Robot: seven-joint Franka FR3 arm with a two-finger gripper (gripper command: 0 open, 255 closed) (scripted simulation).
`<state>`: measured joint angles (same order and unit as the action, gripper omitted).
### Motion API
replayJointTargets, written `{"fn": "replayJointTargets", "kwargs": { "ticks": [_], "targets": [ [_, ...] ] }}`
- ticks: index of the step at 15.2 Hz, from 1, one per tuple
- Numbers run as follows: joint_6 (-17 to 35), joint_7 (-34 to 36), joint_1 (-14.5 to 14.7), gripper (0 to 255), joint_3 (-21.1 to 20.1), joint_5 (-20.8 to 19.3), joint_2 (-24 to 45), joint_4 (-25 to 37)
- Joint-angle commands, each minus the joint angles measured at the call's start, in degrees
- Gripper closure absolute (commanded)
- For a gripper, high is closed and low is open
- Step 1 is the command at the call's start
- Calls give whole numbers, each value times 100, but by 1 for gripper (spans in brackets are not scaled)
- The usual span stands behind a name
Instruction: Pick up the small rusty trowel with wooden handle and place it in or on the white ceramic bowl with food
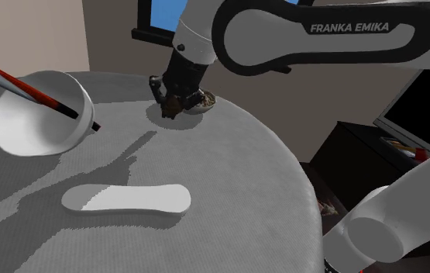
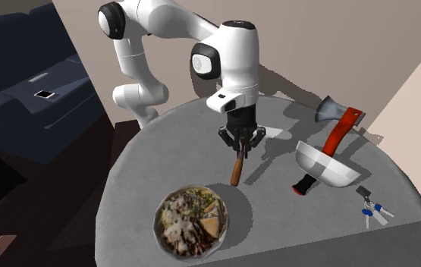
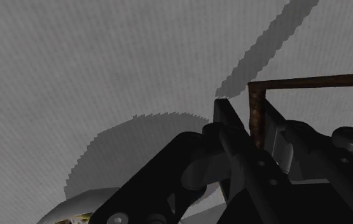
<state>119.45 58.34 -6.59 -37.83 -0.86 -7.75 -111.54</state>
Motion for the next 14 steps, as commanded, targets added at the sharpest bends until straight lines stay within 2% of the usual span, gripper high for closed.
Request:
{"fn": "replayJointTargets", "kwargs": {
  "ticks": [1,12,14],
  "targets": [
    [-170,-13,-3,255,6,6,-4,165],
    [-1022,-48,-21,255,16,-21,56,1066],
    [-1049,-178,-74,255,90,-16,88,1125]
  ]
}}
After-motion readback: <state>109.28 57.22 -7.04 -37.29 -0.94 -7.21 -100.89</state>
